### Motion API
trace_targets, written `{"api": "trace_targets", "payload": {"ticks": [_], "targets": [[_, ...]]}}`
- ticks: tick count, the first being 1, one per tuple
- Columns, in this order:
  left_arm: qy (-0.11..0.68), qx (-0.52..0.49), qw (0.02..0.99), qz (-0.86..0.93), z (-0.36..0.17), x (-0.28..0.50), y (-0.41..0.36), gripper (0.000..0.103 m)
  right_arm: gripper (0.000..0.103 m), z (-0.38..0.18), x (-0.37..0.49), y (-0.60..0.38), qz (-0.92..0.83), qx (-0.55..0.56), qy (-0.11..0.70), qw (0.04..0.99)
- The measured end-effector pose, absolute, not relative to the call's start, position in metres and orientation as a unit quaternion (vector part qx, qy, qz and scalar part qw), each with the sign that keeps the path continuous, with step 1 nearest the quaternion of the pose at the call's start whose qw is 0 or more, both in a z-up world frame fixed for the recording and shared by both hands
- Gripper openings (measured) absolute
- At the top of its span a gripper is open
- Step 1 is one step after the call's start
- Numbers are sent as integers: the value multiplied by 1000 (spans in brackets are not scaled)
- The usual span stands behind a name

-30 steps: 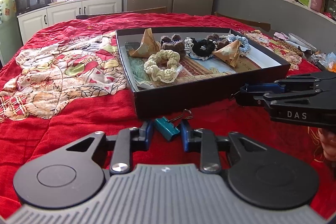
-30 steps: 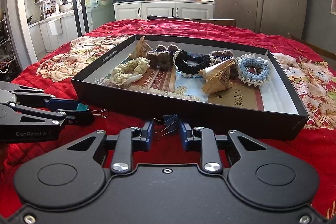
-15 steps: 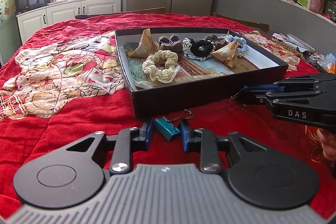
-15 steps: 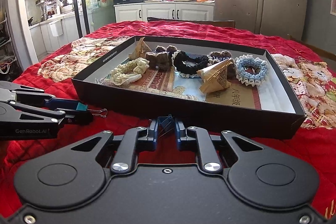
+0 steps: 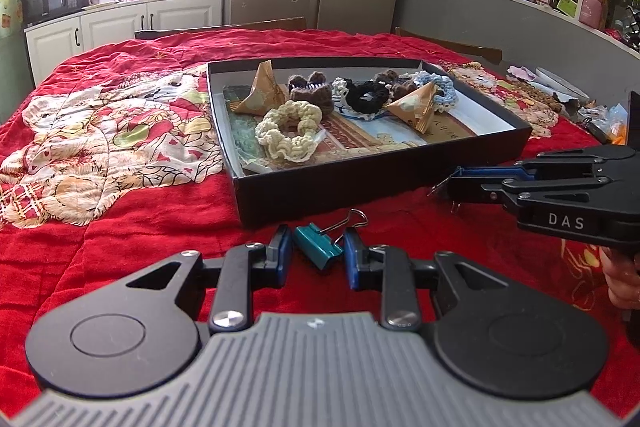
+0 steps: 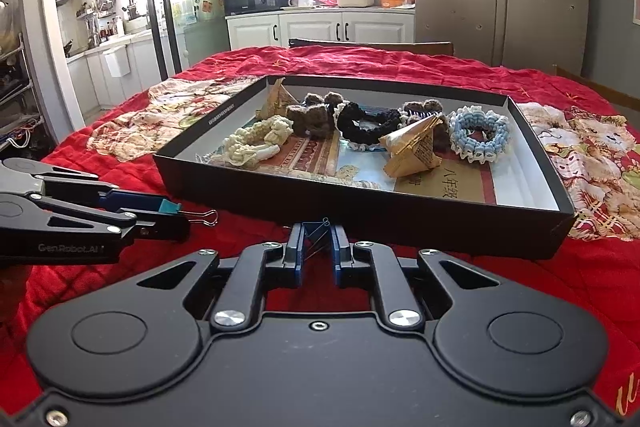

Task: Organize objects
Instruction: 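Carry the blue binder clip in the right gripper over the box while the left gripper carries the teal clip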

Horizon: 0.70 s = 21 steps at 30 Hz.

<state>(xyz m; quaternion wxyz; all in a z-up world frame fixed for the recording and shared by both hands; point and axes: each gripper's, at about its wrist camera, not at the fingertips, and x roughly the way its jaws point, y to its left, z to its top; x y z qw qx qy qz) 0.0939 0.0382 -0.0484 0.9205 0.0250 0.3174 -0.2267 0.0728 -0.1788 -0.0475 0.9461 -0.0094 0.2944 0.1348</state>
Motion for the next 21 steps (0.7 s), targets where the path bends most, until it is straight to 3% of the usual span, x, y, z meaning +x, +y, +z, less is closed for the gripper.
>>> {"api": "trace_targets", "payload": {"ticks": [21], "targets": [[272,23,932,-237,3,100,8,31,13,0,51,-214,127,27,231,964]]}}
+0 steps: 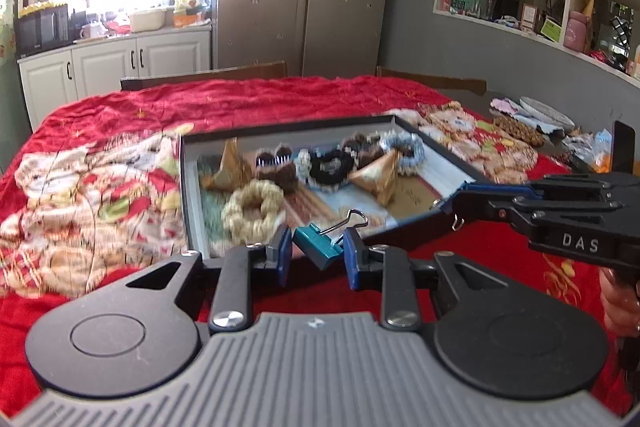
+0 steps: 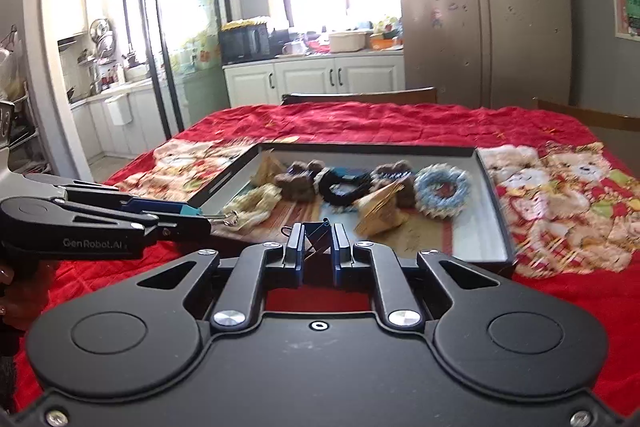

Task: Organize objects
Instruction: 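Carry the blue binder clip in the right gripper over the box while the left gripper carries the teal clip, then lower the blue binder clip into the box with the right gripper while the left gripper lowers the teal clip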

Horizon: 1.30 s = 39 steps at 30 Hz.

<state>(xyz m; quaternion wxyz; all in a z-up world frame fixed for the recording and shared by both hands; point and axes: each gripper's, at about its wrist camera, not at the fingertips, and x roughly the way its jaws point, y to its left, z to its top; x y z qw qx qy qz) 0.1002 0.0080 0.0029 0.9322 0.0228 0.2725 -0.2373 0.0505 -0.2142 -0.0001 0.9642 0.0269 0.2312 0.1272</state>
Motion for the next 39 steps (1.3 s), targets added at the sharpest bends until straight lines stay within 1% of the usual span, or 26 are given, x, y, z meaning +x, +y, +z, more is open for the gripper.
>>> {"api": "trace_targets", "payload": {"ticks": [7,13,22,39], "targets": [[267,8,938,-220,15,124,-6,31,13,10,66,-230,99,26,217,971],[274,-5,941,-197,11,147,-15,31,13,12,87,-240,74,22,217,973],[283,-13,944,-169,3,168,-21,31,13,1,109,-250,57,33,231,971],[293,3,946,-140,-15,187,-31,31,13,-17,135,-264,36,49,243,968]]}}
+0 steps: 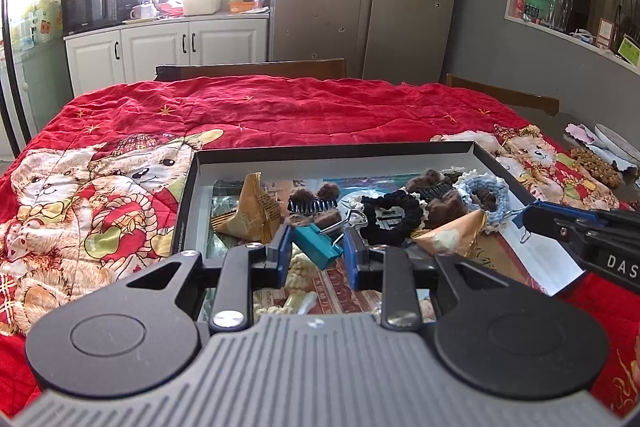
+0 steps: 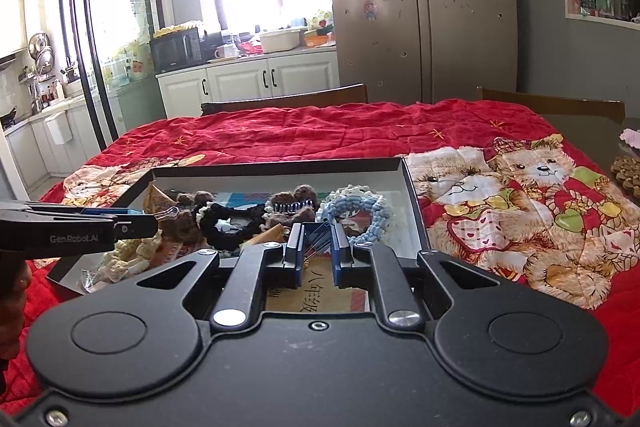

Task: Organize objects
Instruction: 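Lower the blue binder clip into the box with the right gripper while the left gripper lowers the teal clip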

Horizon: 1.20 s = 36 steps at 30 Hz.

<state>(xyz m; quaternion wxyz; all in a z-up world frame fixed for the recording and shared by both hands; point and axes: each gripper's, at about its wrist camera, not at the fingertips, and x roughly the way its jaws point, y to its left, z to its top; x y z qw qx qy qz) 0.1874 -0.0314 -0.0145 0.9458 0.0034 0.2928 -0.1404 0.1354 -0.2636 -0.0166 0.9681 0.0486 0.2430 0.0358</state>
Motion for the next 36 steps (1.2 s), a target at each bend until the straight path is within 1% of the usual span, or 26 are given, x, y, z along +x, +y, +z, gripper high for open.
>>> {"api": "trace_targets", "payload": {"ticks": [23,36], "targets": [[311,24,940,-140,-35,198,-43,32,13,-43,164,-266,24,51,281,958],[311,44,939,-138,-39,198,-48,32,13,-47,168,-264,29,50,291,955]]}}
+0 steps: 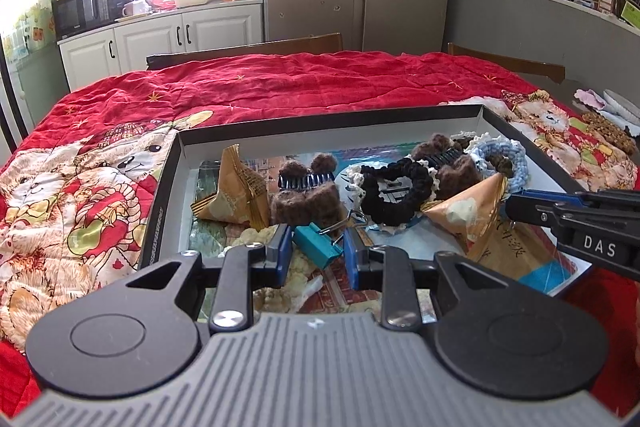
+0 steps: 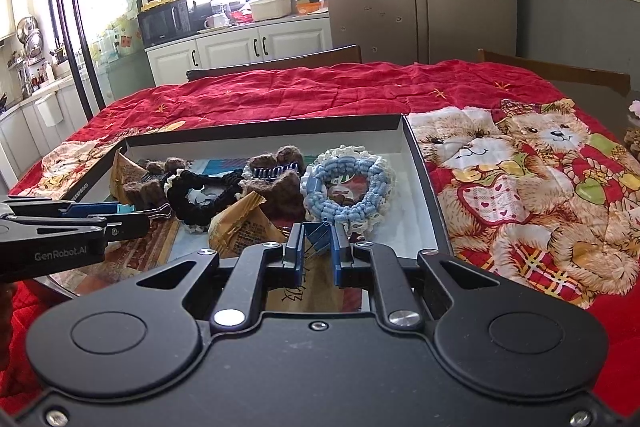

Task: Organize objects
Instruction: 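Lower the blue binder clip into the box with the right gripper while the left gripper lowers the teal clip, then open the right gripper to release the blue clip while the left gripper releases the teal clip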

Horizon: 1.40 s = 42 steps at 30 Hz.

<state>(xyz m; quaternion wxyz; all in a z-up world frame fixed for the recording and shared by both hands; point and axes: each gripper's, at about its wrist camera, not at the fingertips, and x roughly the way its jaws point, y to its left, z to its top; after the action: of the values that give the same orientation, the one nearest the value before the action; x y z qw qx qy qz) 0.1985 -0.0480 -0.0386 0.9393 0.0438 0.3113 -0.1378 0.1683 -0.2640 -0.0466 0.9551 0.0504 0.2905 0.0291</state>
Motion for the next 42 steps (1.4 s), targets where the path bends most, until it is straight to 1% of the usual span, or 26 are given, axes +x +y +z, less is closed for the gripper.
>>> {"api": "trace_targets", "payload": {"ticks": [5,6,8,17,18,19,21,27,32,38,42], "targets": [[309,58,940,-134,-40,197,-51,35,13,-47,169,-263,29,48,290,955],[309,60,940,-133,-41,197,-52,38,13,-47,169,-263,29,49,290,955],[310,61,940,-132,-42,197,-52,40,14,-46,169,-263,28,49,290,955],[310,60,940,-132,-42,196,-51,40,17,-47,168,-266,26,55,291,955],[310,60,940,-132,-42,196,-51,44,17,-47,168,-267,25,56,290,955],[310,59,940,-132,-42,197,-51,52,18,-47,168,-267,23,56,290,955],[310,56,940,-131,-41,196,-50,53,23,-46,167,-268,22,58,289,955],[309,50,941,-132,-38,194,-50,56,28,-45,165,-268,23,58,286,956],[303,44,942,-136,-32,188,-48,63,28,-44,163,-268,23,60,284,957],[296,35,945,-136,-25,179,-46,65,29,-41,159,-266,28,57,281,958],[291,35,947,-133,-22,174,-45,67,32,-36,154,-261,31,46,276,960]]}}
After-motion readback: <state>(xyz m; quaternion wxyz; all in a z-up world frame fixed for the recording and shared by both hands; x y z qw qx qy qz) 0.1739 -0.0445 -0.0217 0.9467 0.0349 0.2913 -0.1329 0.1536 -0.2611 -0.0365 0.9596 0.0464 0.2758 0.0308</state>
